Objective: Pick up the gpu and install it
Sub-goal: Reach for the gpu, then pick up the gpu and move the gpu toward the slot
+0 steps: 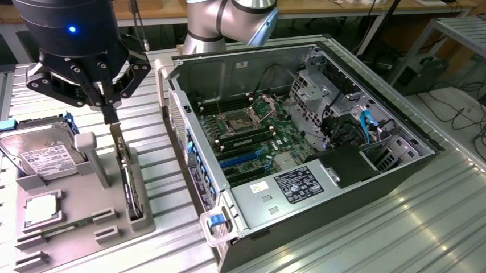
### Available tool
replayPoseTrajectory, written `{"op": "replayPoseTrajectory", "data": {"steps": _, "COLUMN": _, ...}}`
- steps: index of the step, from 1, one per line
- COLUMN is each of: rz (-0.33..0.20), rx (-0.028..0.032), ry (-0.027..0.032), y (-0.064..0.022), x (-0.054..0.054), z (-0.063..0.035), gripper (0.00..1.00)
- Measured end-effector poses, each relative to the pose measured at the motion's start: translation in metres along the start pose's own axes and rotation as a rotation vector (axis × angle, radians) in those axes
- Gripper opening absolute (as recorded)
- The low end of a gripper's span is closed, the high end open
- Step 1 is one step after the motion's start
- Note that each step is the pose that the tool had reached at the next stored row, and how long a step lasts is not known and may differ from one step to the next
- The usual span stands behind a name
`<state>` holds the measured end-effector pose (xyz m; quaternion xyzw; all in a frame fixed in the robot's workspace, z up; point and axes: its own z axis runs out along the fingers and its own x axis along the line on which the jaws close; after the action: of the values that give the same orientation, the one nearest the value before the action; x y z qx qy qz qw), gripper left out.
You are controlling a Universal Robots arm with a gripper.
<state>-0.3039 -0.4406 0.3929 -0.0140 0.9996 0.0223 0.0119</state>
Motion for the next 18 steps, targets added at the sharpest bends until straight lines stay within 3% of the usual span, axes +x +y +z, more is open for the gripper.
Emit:
{"op": "replayPoseTrajectory", "data": {"steps": 11, "rz": -0.012, "rx": -0.0003, "ry": 0.0005, "y": -0.0016, "x": 0.013, "z": -0.0003, "gripper": 0.11}}
{"op": "replayPoseTrajectory", "data": {"steps": 18, "rz": -0.014, "rx": -0.0005, "ry": 0.0006, "y": -0.0018, "x": 0.014, "z": -0.0003, "gripper": 0.11}}
